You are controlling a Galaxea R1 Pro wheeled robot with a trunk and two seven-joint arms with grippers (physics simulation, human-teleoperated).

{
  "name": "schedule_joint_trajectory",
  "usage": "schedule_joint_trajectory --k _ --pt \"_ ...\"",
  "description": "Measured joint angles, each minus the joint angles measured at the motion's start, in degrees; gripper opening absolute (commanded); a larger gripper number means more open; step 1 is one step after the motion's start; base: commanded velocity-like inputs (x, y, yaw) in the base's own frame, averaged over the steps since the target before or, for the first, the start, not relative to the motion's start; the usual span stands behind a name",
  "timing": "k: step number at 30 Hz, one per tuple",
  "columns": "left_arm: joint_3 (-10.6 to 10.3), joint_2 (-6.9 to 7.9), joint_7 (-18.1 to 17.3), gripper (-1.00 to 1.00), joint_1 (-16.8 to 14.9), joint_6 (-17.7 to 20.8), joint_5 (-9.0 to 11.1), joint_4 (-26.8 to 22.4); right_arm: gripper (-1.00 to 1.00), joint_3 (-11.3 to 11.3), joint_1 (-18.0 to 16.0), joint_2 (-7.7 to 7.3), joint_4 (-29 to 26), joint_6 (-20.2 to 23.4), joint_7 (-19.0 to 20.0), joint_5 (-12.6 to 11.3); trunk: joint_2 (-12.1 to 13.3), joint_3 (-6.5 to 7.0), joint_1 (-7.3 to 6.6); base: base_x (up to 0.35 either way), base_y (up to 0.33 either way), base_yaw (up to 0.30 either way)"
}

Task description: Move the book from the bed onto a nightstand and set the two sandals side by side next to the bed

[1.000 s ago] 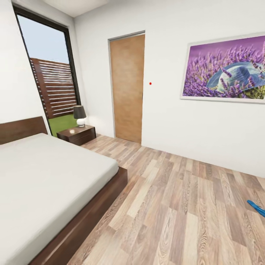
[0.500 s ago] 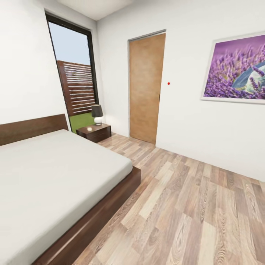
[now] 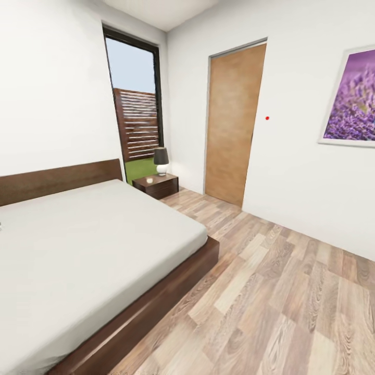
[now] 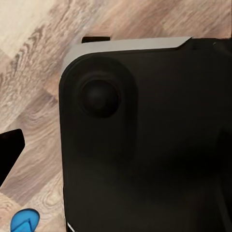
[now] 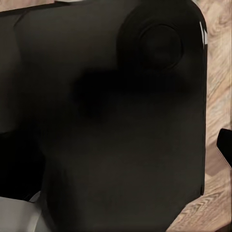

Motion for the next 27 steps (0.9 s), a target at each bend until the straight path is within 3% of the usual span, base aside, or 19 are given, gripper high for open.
schedule_joint_trajectory --k 27 --pt "0.05 0.01 0.0 1.0 0.0 -1.25 0.01 0.03 1.0 0.02 0.0 0.07 0.05 0.0 -0.02 -0.02 0.0 0.0 0.0 0.0 0.0 0.292"
